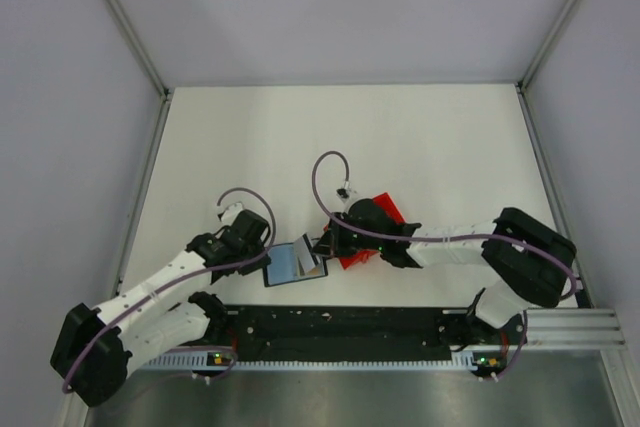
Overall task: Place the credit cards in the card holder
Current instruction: Insert the credit card into the card holder.
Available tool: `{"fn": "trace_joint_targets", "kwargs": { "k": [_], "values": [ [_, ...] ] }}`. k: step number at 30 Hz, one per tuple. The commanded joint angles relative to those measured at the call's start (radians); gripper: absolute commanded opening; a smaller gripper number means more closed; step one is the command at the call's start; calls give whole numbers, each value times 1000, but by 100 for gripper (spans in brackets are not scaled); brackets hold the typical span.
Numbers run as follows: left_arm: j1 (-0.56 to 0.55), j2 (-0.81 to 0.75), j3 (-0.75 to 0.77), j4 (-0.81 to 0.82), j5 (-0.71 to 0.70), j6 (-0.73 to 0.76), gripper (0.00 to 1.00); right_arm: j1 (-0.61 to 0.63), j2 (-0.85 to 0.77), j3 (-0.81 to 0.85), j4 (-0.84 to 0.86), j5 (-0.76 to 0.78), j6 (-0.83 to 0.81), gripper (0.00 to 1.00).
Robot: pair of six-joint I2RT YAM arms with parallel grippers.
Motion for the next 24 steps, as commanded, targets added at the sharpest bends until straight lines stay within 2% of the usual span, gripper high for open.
{"fn": "trace_joint_targets", "kwargs": {
  "k": [1, 3, 9, 13, 16, 20, 24],
  "values": [
    [7, 21, -32, 39, 9, -18, 30, 21, 79, 14, 149, 22, 63, 0],
    [10, 34, -40, 45, 14, -21, 25, 23, 112, -3, 211, 15, 80, 0],
    [16, 37, -55, 66, 18, -30, 25, 29, 178, -32, 328, -1, 121, 0],
    [19, 46, -52, 71, 18, -24, 24, 30, 185, -28, 291, 16, 123, 0],
    [21, 57, -49, 73, 17, -19, 17, 37, 195, -32, 278, 22, 130, 0],
    [21, 71, -41, 71, 18, -12, 15, 41, 228, -39, 321, -2, 164, 0],
    [21, 83, -35, 70, 20, -4, 13, 49, 236, -40, 289, 28, 173, 0]
  ]
}}
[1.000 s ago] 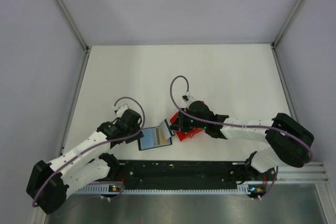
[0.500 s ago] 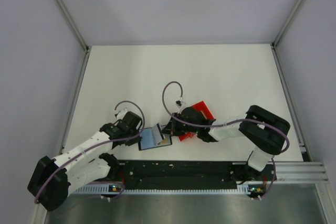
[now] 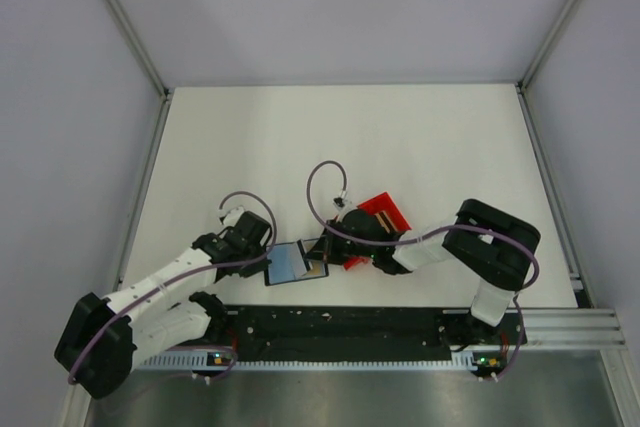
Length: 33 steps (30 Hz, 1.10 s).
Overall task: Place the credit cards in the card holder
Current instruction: Insert the credit card into the card holder.
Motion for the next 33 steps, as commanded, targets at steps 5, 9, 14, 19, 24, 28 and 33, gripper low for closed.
{"fn": "trace_joint_targets", "kwargs": {
  "k": [5, 9, 14, 19, 24, 28, 33],
  "values": [
    [6, 18, 11, 21, 7, 13, 13, 24, 1, -19, -23, 79, 50, 0],
    [4, 19, 11, 28, 19, 20, 10, 47, -37, -42, -59, 151, 78, 0],
    [6, 24, 7, 47, 55, 31, 8, 62, 14, 2, -73, 123, 78, 0],
    [4, 31, -12, 79, 85, 29, 8, 67, 46, 16, -47, 93, 83, 0],
    [6, 36, -13, 85, 88, 32, 8, 74, 27, 33, -101, 105, 64, 0],
    [6, 47, -12, 97, 93, 43, 7, 73, 76, 31, -54, 85, 45, 0],
    [6, 57, -13, 117, 99, 48, 7, 77, 121, 71, -96, 23, 34, 0]
  ]
}}
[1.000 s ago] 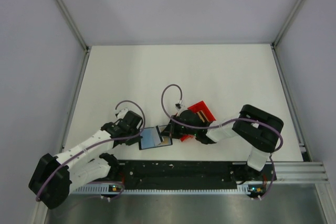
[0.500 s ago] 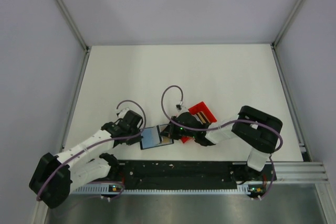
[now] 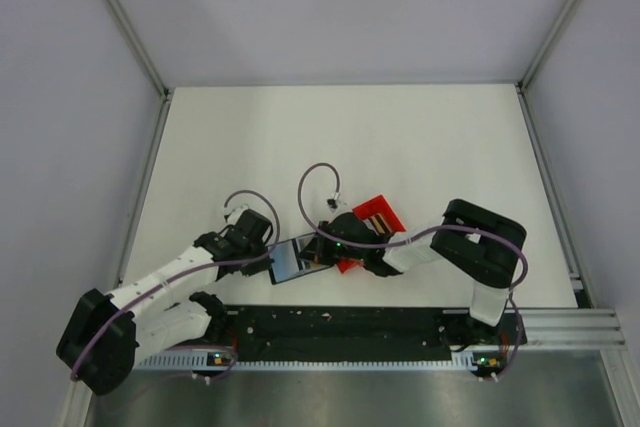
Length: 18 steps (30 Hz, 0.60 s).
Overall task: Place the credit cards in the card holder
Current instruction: Insert the credit card into the card holder.
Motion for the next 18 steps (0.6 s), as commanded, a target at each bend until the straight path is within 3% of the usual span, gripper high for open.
{"fn": "trace_joint_targets", "kwargs": {
  "k": [1, 7, 18],
  "values": [
    [0, 27, -14, 68, 42, 8, 6, 29, 55, 30, -112, -78, 23, 0],
    [0, 30, -9, 82, 45, -1, 4, 43, 64, 110, -273, -76, -19, 0],
    [-1, 31, 2, 96, 44, 10, 4, 55, -63, 243, -560, 80, -236, 37]
  ]
}}
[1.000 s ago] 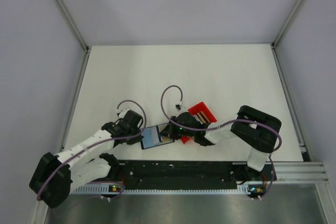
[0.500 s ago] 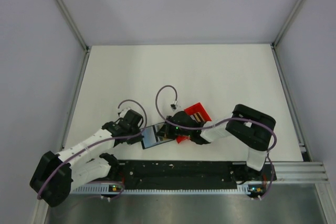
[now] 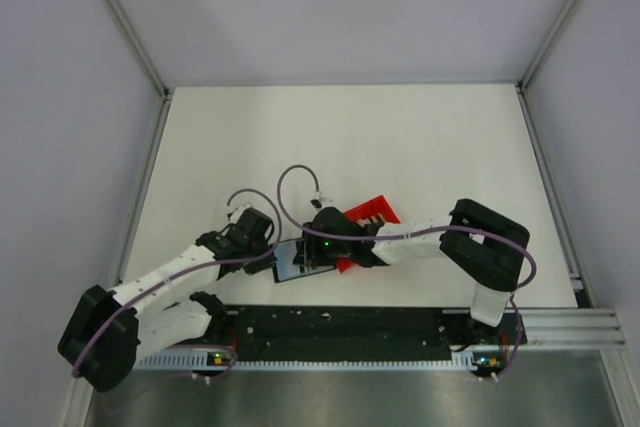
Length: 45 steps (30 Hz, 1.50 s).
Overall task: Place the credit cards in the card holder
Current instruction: Insert the credit card into the card holder.
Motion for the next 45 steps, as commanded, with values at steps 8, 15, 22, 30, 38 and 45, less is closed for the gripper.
{"fn": "trace_joint_targets", "kwargs": {
  "k": [8, 15, 22, 30, 38, 45],
  "values": [
    [-2, 16, 2, 72, 33, 20, 3, 28, -1, 134, -223, 11, -160, 44],
    [-1, 12, -2, 104, 49, 32, 1, 41, 65, 207, -212, -67, -217, 44],
    [-1, 9, 5, 115, 55, 50, 0, 49, 74, 229, -208, -76, -292, 44],
    [-1, 0, 10, 92, 33, 50, 0, 47, 18, 166, -154, -35, -298, 44],
    [-1, -11, 42, 46, -3, 70, 0, -17, -144, 40, -240, 139, -286, 45],
    [-1, -20, 60, 9, -27, 81, 1, -100, -214, -53, -290, 171, -292, 45]
  ]
}}
